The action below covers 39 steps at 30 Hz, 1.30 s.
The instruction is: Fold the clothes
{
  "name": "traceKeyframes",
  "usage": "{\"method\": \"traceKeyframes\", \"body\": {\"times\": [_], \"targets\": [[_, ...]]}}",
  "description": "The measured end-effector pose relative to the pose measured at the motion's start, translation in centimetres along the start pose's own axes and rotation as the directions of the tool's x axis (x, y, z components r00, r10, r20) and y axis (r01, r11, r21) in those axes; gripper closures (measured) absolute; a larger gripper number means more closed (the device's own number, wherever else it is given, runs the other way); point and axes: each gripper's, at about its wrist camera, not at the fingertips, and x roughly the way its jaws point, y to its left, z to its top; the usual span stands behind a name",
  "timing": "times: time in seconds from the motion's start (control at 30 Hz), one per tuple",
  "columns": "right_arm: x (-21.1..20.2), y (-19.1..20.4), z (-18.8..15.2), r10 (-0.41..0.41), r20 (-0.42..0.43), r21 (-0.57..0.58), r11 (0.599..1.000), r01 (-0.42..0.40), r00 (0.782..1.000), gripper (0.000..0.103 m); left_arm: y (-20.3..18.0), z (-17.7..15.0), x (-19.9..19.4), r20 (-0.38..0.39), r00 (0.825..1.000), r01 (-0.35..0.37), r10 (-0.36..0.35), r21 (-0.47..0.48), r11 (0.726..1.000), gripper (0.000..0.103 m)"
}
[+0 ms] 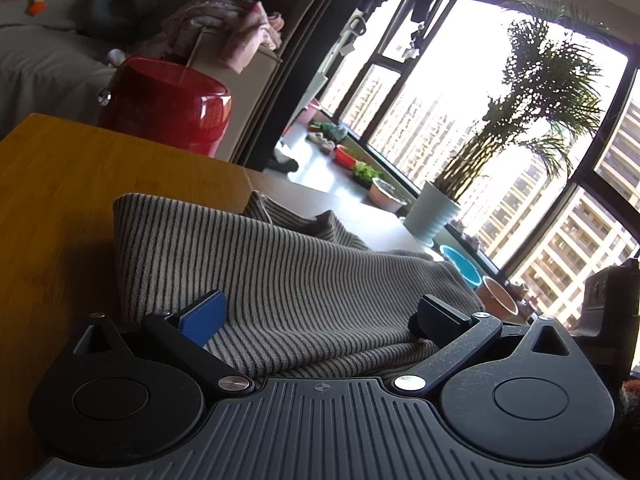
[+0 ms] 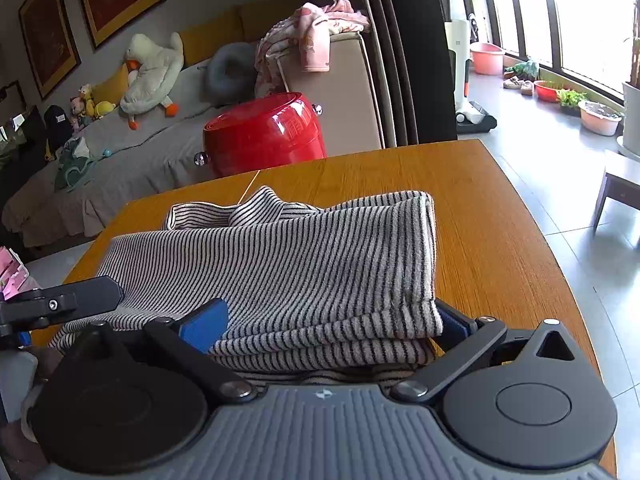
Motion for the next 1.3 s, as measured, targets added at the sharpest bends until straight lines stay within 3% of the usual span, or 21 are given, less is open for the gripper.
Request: {"method": "traceKeyframes", "body": {"times": [0.13, 0.3, 0.43, 0.5, 0.57, 0.63, 0.73, 0.8, 0.9, 1.03, 1.3], "targets": [[0.1, 0.0, 0.1, 0.006, -0.014, -0.013, 1.0, -0.006, 1.0, 0.0, 0.0, 0.0, 0.1, -0.008, 1.0, 0.004, -0.004, 0.006, 1.0, 0.0], [0.3, 0.4, 0.2, -0.008, -0.034, -0.051, 0.999, 0.006, 0.999, 0.0, -1.3, -0.3, 0.4, -0.012, 0.999, -0.05, 0.051, 0.074, 0.996, 0.0], [-0.2, 0.3, 0.2, -0.025, -0.025, -0.032, 0.999, 0.024, 0.999, 0.001, -0.8, -0.2, 0.2, -0.006, 1.0, -0.03, 0.031, 0.048, 0.998, 0.0], [-1.3, 0.4, 0.4, -0.073, 0.023, -0.032, 0.997, 0.074, 0.997, 0.009, -0.7, -0.1, 0.2, -0.004, 1.0, -0.03, 0.03, 0.045, 0.999, 0.0], [-2.8, 1.0, 0.7, -0.124, 0.099, -0.069, 0.989, 0.131, 0.987, 0.041, -0.8, -0.1, 0.2, -0.004, 0.999, -0.034, 0.034, 0.048, 0.998, 0.0], [-4.2, 2.0, 1.3, -0.14, 0.165, -0.112, 0.981, 0.159, 0.976, 0.055, -0.8, -0.2, 0.2, -0.003, 0.999, -0.039, 0.039, 0.052, 0.998, 0.0], [-4.8, 3.0, 2.0, -0.075, 0.17, -0.132, 0.986, 0.098, 0.983, 0.055, -0.9, -0.2, 0.1, 0.001, 0.999, -0.046, 0.046, 0.054, 0.997, 0.0], [-3.7, 3.5, 1.8, -0.051, 0.128, -0.151, 0.986, 0.07, 0.99, 0.055, -1.0, -0.2, 0.1, 0.004, 0.999, -0.051, 0.05, 0.054, 0.997, 0.0], [-1.0, 3.1, 0.7, -0.083, 0.061, -0.142, 0.986, 0.091, 0.995, 0.055, -1.0, -0.3, 0.0, 0.006, 0.999, -0.052, 0.052, 0.054, 0.997, 0.0], [-0.6, 4.0, -0.4, -0.101, 0.095, -0.212, 0.97, 0.12, 0.99, 0.046, -1.0, -0.3, 0.0, 0.006, 0.999, -0.053, 0.052, 0.054, 0.997, 0.0], [-0.6, 4.1, -0.4, -0.093, 0.089, -0.226, 0.968, 0.111, 0.992, 0.042, -0.7, -0.3, -0.5, 0.025, 0.999, -0.045, 0.045, 0.033, 0.998, 0.0]]}}
